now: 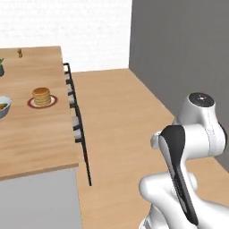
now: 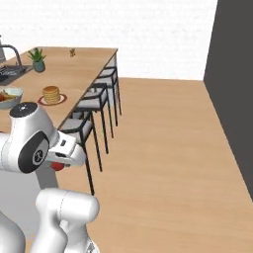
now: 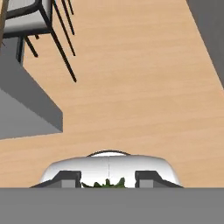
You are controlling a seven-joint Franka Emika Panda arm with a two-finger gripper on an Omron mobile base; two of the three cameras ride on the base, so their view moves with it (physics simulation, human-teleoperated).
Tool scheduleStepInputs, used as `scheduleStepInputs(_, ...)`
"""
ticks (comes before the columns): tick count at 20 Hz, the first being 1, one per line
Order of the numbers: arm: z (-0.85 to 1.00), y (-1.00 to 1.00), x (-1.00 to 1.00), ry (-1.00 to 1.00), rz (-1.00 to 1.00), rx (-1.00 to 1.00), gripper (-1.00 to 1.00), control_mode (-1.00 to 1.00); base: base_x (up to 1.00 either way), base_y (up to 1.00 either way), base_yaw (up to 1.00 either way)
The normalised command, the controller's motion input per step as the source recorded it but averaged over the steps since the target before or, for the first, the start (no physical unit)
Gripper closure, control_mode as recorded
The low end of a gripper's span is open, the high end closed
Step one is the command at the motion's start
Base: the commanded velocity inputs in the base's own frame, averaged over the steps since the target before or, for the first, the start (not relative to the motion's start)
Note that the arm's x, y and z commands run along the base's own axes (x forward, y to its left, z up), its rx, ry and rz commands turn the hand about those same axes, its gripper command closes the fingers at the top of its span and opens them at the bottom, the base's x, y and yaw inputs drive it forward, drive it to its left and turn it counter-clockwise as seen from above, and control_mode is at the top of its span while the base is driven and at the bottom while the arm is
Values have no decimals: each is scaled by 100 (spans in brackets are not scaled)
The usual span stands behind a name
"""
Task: Take the strawberry from the fridge and place it on top of the pancake, located on the dining counter.
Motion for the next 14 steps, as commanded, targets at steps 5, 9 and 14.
scheduleStepInputs(5, 0, 0, 0, 0, 0, 0, 100, 100, 100, -66, 56)
scheduleStepInputs(9, 0, 0, 0, 0, 0, 0, 100, 100, 100, -66, 67)
scheduleStepInputs(14, 0, 0, 0, 0, 0, 0, 100, 100, 91, -61, 76)
